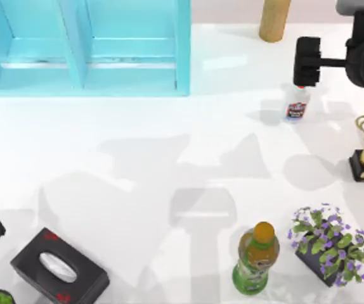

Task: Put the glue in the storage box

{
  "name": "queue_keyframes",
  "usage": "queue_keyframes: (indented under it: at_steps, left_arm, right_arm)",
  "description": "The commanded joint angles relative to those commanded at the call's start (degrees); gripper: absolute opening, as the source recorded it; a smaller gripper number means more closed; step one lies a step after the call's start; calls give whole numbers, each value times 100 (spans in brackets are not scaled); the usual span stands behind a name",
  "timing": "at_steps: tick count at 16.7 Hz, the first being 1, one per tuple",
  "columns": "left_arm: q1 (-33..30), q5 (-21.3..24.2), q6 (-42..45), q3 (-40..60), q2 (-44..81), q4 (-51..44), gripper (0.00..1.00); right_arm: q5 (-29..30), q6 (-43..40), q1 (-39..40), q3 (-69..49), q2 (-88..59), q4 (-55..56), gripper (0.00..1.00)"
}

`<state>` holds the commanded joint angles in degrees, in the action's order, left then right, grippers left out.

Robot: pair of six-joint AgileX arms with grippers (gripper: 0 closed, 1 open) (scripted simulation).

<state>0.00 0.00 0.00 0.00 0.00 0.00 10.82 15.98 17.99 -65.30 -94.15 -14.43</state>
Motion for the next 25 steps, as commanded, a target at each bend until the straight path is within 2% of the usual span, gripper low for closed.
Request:
queue_keyframes:
  at_steps: [5,12,15,25]
  left_arm:
    - [0,0,0,0,0,0,100]
    - [0,0,0,0,0,0,100]
    - [0,0,0,0,0,0,100]
    - [0,0,0,0,0,0,100]
  right_arm:
    - [364,210,390,-470,-1224,-171,100]
    - [396,231,389,-481,-1340,-198,100]
    - [376,191,384,-830,-1670,-187,100]
    - [248,-24,75,-1380,-3240,821,100]
